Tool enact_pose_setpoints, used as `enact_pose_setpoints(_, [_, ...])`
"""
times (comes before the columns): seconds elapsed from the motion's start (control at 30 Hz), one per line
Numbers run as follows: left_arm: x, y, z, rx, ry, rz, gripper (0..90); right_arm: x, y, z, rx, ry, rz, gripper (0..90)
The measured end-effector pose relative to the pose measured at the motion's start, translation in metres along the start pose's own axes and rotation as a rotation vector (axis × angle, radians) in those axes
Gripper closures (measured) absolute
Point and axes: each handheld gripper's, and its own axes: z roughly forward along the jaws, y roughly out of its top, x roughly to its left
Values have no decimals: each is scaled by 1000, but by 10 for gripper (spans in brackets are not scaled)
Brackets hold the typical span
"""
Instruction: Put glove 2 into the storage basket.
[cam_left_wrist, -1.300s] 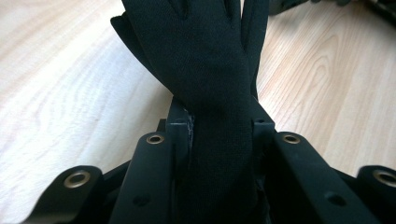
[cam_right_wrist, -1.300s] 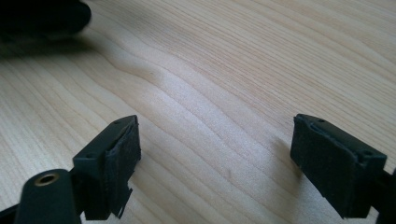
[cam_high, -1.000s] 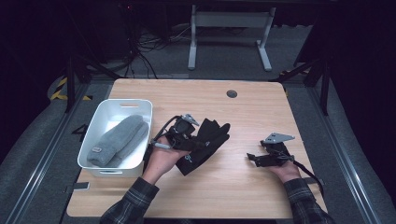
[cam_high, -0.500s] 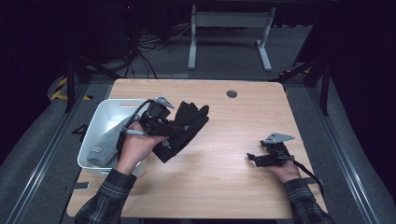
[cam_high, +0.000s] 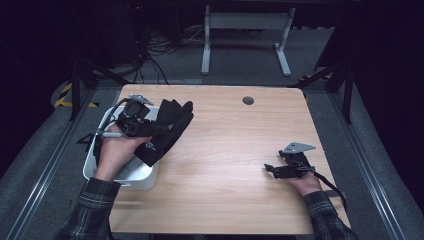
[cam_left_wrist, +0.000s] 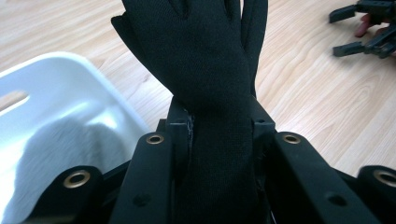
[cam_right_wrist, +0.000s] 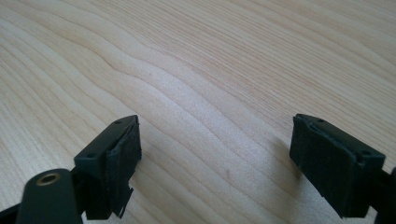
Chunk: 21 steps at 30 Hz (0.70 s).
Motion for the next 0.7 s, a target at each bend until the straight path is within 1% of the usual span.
enact_pose_setpoints(0.03, [5, -3, -3, 1, 12, -9, 708, 0, 0, 0, 0, 0, 0, 171])
enact_pose_setpoints(0.3, [39, -28, -22, 1, 55, -93, 707, 0, 0, 0, -1, -2, 2, 173])
enact_pose_setpoints(0.33, [44, -32, -23, 1, 56, -106, 707, 0, 0, 0, -1, -3, 2, 173])
enact_pose_setpoints(0.37, [51, -38, -25, 10, 58, -124, 707, 0, 0, 0, -1, -3, 4, 175])
enact_pose_setpoints(0.47, [64, -48, -27, 23, 62, -153, 707, 0, 0, 0, -2, -5, 4, 176])
enact_pose_setpoints(0.53, [71, -54, -27, 27, 63, -169, 707, 0, 0, 0, -2, -5, 5, 178])
enact_pose_setpoints(0.57, [71, -54, -27, 27, 63, -169, 707, 0, 0, 0, -2, -5, 5, 178])
enact_pose_setpoints(0.63, [81, -62, -26, 32, 58, -189, 706, 0, 0, 0, -2, -6, 6, 178])
enact_pose_setpoints(0.67, [81, -62, -26, 32, 58, -189, 706, 0, 0, 0, -2, -6, 6, 179])
enact_pose_setpoints(0.7, [88, -67, -25, 40, 52, -199, 706, 0, 0, 0, -2, -6, 6, 179])
